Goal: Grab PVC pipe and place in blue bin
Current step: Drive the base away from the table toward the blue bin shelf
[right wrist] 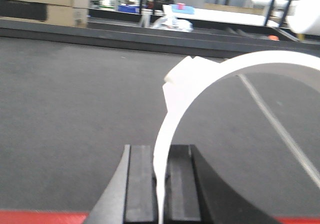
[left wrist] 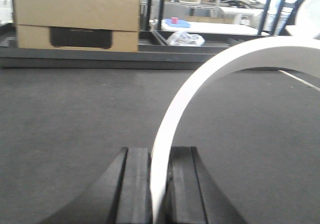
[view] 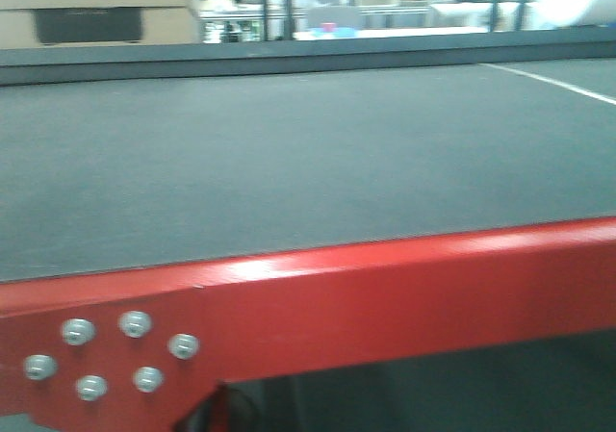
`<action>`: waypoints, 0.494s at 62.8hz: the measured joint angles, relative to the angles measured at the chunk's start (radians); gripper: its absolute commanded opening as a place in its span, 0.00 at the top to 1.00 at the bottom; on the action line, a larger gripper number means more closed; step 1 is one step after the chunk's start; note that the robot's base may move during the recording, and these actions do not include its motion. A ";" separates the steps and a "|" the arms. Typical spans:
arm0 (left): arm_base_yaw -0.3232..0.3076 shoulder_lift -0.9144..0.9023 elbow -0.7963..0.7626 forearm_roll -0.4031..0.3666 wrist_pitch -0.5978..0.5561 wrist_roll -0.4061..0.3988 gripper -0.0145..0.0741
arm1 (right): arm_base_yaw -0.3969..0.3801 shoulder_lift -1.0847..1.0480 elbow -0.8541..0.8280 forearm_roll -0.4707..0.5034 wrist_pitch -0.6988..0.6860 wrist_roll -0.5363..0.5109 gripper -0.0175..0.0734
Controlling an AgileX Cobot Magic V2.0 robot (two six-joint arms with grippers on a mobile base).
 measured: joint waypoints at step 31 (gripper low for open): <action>0.000 0.000 0.001 0.000 0.002 0.000 0.96 | 0.000 0.000 0.000 0.000 0.000 0.000 0.99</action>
